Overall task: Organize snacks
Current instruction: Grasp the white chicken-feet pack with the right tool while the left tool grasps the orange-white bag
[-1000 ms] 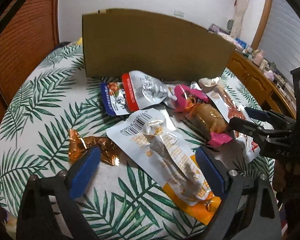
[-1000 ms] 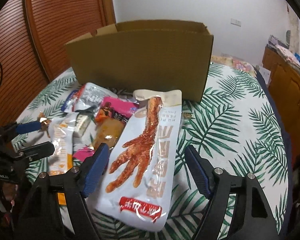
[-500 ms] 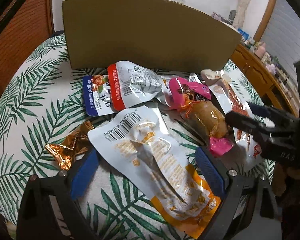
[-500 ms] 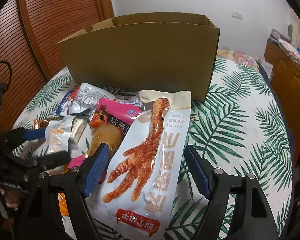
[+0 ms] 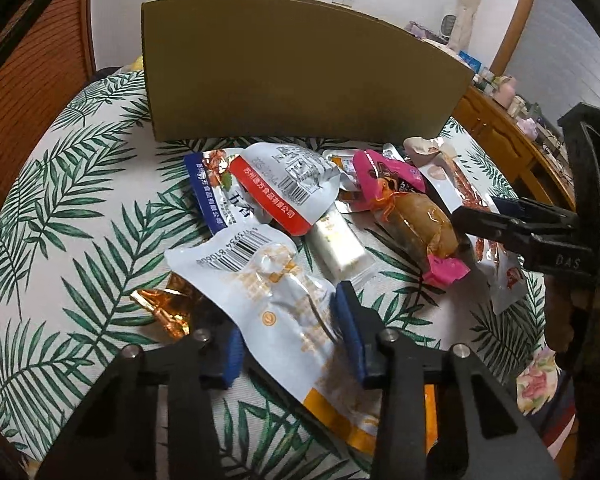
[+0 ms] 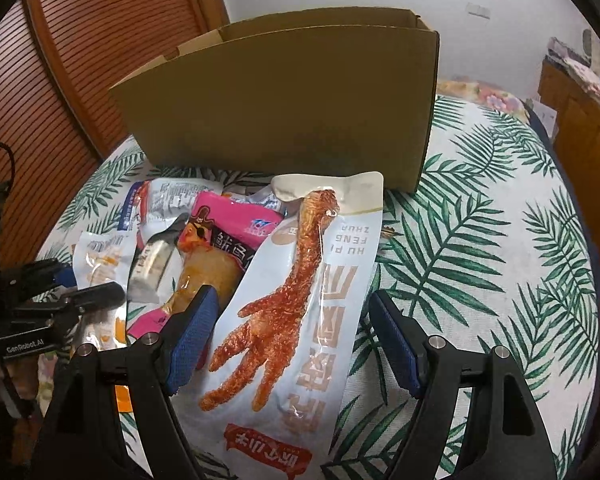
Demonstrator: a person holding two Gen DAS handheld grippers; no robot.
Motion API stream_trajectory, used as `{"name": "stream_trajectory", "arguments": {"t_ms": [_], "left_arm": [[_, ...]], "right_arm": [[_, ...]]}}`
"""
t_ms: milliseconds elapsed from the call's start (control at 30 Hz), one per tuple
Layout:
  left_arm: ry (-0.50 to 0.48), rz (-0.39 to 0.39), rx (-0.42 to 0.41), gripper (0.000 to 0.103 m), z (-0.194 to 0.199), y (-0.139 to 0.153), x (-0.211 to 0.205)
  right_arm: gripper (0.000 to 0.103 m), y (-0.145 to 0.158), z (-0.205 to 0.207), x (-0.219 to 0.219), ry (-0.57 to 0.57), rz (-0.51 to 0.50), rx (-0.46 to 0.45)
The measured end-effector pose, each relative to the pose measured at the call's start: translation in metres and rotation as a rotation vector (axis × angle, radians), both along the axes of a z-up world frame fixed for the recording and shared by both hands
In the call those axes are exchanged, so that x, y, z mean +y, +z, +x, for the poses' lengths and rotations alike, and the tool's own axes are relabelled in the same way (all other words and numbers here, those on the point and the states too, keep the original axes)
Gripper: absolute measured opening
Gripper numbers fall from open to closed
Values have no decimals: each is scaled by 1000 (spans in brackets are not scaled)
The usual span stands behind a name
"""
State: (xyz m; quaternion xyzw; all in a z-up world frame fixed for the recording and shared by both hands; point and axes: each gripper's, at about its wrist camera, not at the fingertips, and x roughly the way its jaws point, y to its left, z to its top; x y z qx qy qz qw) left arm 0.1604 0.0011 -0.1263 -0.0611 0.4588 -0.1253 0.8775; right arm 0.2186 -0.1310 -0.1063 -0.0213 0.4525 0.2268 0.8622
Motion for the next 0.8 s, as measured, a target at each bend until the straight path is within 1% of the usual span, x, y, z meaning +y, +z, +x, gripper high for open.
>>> {"name": "stream_trajectory", "arguments": {"t_ms": [67, 100, 133, 167, 200, 267, 300, 333, 367, 467, 600, 733, 800], "left_arm": [[-8, -14, -3, 35, -2, 0, 3], [-10, -27, -8, 34, -4, 1, 2], [-14, -35, -11, 32, -5, 1, 1], [-14, -43, -13, 31, -6, 1, 3], [-17, -52, -20, 31, -8, 2, 4], [-16, -59, -32, 30, -10, 2, 4], [-15, -63, -40, 30, -12, 3, 5], [-14, -70, -47, 28, -14, 4, 6], [-13, -81, -53, 27, -15, 5, 7], [-8, -112, -85, 25, -20, 11, 12], [-8, -110, -136, 22, -28, 23, 12], [3, -84, -172, 21, -26, 29, 15], [2, -102, -178, 21, -24, 32, 19]], "right_arm": [[78, -2, 2, -3, 6, 34, 14], [70, -2, 2, -4, 11, 51, 19], [53, -4, 2, -5, 3, 43, 22], [52, -4, 1, -7, 1, 34, 14], [49, -4, 0, -7, 9, 40, 12], [39, 1, -2, -9, 7, 44, -5], [29, 3, -3, -10, 2, 47, -12], [25, 7, -4, -12, -3, 56, -19], [24, 9, -5, -13, -4, 59, -24], [23, 12, -11, -10, 7, 39, -58], [23, 17, -24, -13, -9, 42, -103], [21, 26, -35, -13, -14, 57, -142], [20, 30, -37, -12, -9, 59, -153]]}}
